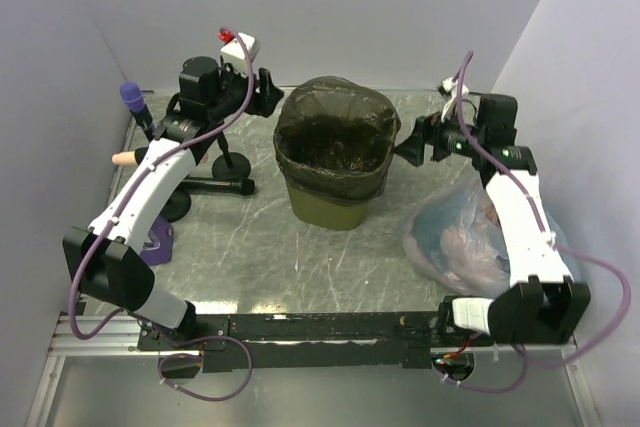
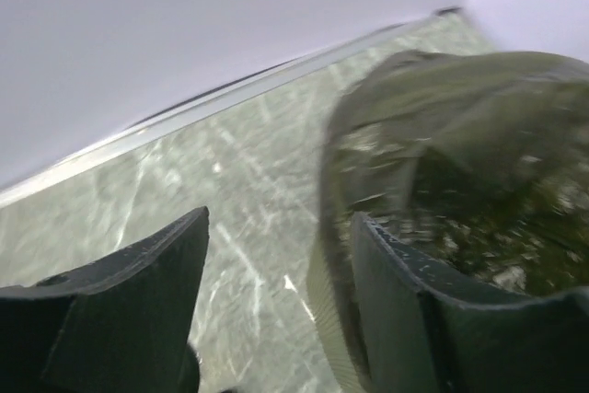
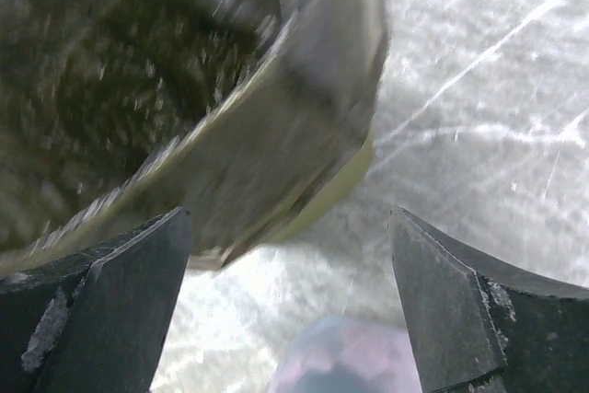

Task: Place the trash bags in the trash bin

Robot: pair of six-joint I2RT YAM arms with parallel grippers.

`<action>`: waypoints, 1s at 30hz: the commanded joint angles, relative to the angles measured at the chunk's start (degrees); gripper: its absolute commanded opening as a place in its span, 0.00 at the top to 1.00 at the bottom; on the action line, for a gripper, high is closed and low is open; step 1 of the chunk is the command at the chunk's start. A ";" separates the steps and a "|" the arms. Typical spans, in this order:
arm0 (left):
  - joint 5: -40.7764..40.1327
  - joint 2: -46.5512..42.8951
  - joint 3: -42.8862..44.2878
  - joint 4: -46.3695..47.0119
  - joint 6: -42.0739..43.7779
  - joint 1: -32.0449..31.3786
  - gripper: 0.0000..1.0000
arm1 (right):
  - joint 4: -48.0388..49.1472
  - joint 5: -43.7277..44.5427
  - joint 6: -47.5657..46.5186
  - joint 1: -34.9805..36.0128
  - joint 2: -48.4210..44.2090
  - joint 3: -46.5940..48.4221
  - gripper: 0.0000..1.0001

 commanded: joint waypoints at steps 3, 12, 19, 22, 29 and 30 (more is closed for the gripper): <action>-8.29 -4.47 -2.98 -1.80 -2.87 0.17 0.38 | -3.10 4.89 -2.21 2.15 -4.55 -4.97 0.10; -0.03 -11.07 -15.37 -1.38 -0.58 -4.30 0.39 | -1.07 7.62 -3.35 5.49 6.59 6.44 0.10; 7.71 -13.44 -19.24 4.42 0.83 -10.54 0.38 | -2.21 9.90 -5.72 5.49 18.46 21.20 0.07; 11.75 -12.92 -19.77 3.82 0.65 -11.95 0.37 | -1.87 11.66 -5.11 5.58 23.65 25.87 0.05; 11.14 -20.02 -19.69 -2.25 2.76 -6.88 0.40 | 1.30 20.36 -1.68 2.95 27.71 30.80 0.01; 11.85 -21.69 -19.34 -2.69 2.59 -4.68 0.41 | 1.39 20.45 -1.68 2.77 27.10 30.98 0.01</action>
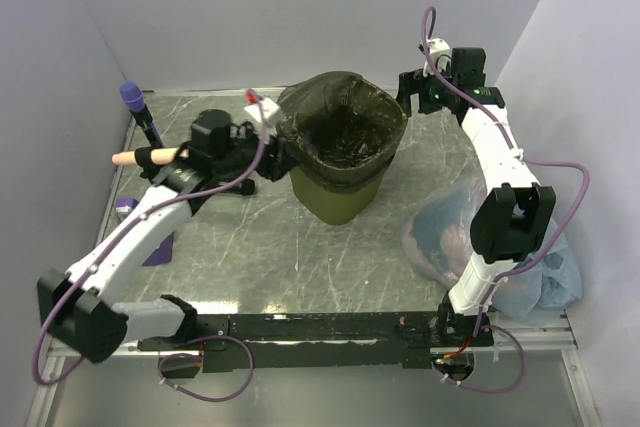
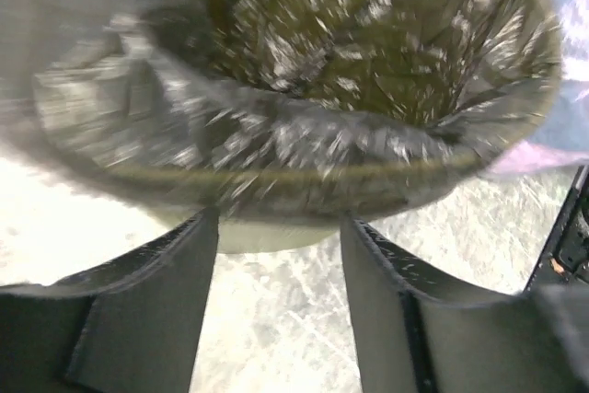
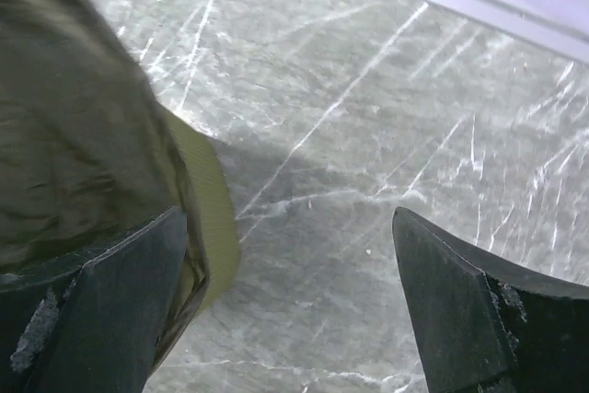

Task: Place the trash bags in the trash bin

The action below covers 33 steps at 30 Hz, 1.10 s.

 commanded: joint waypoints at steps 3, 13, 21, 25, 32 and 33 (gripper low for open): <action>5.48 -8.40 4.10 -1.48 0.16 11.86 0.44 | 2.02 1.74 2.45 -4.55 -3.93 3.13 0.01; 19.08 5.47 12.81 5.37 -24.34 20.93 0.31 | 0.53 -2.39 4.91 -6.40 -13.07 -6.97 0.01; 22.52 12.43 13.96 11.26 -37.80 21.10 0.31 | 1.05 -2.31 5.18 -6.40 -16.24 -11.81 0.01; 23.23 13.84 13.78 13.81 -40.62 21.10 0.34 | 1.41 -2.30 5.00 -6.49 -17.29 -13.83 0.01; 14.80 15.51 17.38 6.18 -35.28 20.67 0.42 | 2.11 -2.48 5.18 -6.92 -17.47 -15.41 0.01; 12.97 15.77 18.17 4.69 -33.79 20.58 0.44 | 2.20 -2.48 5.18 -6.93 -17.47 -15.50 0.01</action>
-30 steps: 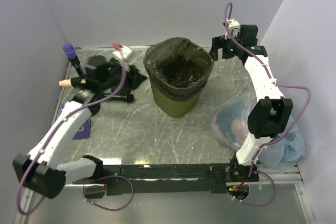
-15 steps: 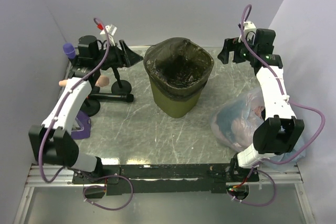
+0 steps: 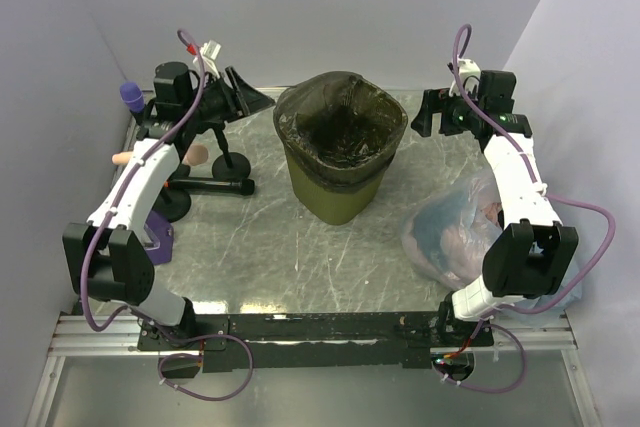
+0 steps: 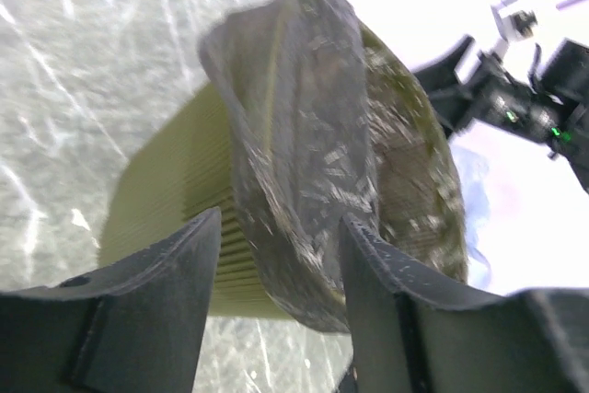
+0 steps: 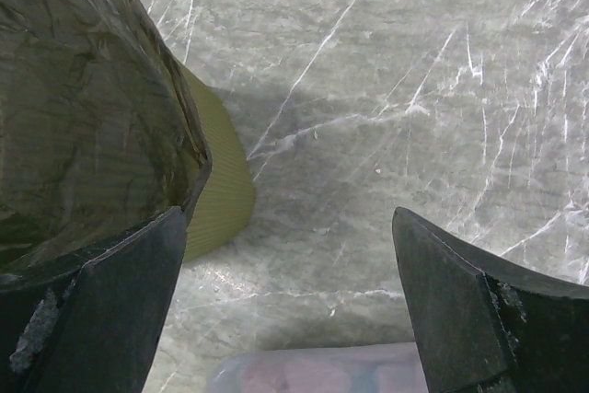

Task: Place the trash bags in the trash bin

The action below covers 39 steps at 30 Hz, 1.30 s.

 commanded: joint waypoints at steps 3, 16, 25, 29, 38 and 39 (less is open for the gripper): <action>-9.51 1.44 7.01 -6.63 6.30 -1.13 0.46 | 2.20 -0.73 0.72 -0.48 -3.35 -0.29 0.01; -17.07 2.84 9.39 -14.82 16.59 -5.88 0.44 | 2.37 -0.73 0.63 -0.83 -3.44 -1.17 0.01; -14.36 1.96 8.78 -12.36 15.63 -5.79 0.84 | 2.55 -0.82 0.81 -1.18 -3.53 -1.61 0.01; -11.55 1.00 7.73 -10.08 14.05 -5.79 0.89 | 2.64 -1.00 0.89 -1.27 -3.62 -1.96 0.01; -5.13 1.00 -0.87 -1.21 -4.38 -0.79 0.93 | 2.99 -1.17 1.07 -1.44 -3.97 -2.75 0.01; -4.08 1.26 -1.93 0.11 -6.24 -0.34 0.93 | 2.99 -1.17 1.07 -1.44 -4.23 -2.84 0.01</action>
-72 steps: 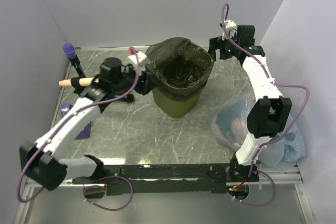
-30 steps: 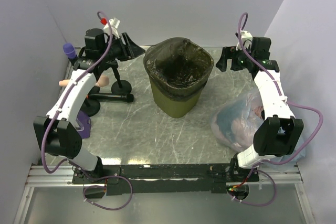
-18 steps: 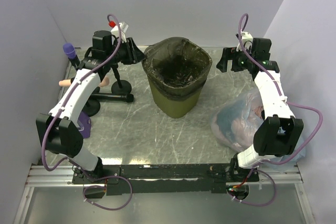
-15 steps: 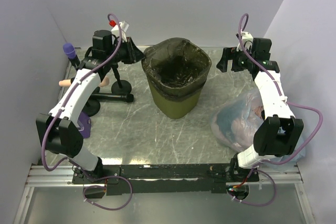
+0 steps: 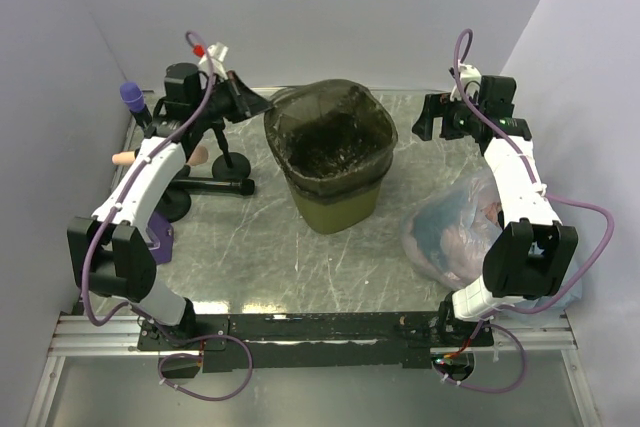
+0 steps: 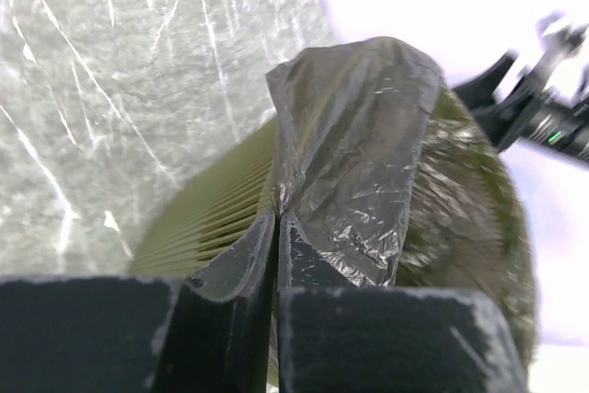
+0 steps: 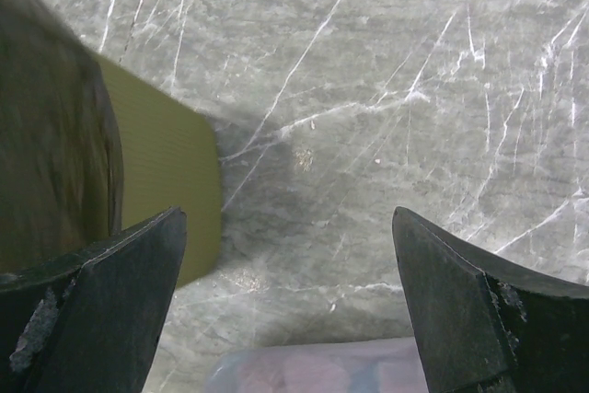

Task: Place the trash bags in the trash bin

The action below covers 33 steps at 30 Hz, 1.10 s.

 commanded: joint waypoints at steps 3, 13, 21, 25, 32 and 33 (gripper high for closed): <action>5.85 -0.16 -5.91 6.66 -14.23 2.81 0.94 | 1.77 -0.84 0.63 -0.70 -4.23 -0.90 0.01; 16.50 3.45 -6.00 25.31 -24.43 2.55 0.93 | 1.59 -1.55 0.63 -0.79 -4.85 -1.95 0.01; 6.15 2.66 -6.52 13.47 -18.99 2.72 0.99 | 1.68 -1.72 0.63 -0.88 -5.55 -3.01 0.01; 1.12 2.22 -8.54 7.47 -15.03 2.72 0.99 | 1.76 -1.64 0.55 -0.97 -6.08 -3.71 0.01; 0.68 2.74 -11.18 5.62 -10.63 1.32 0.99 | 2.03 -1.99 0.63 -1.14 -6.69 -4.85 0.01; 0.68 2.83 -11.53 5.27 -10.20 1.05 0.99 | 2.12 -1.99 0.63 -1.14 -6.78 -5.03 0.01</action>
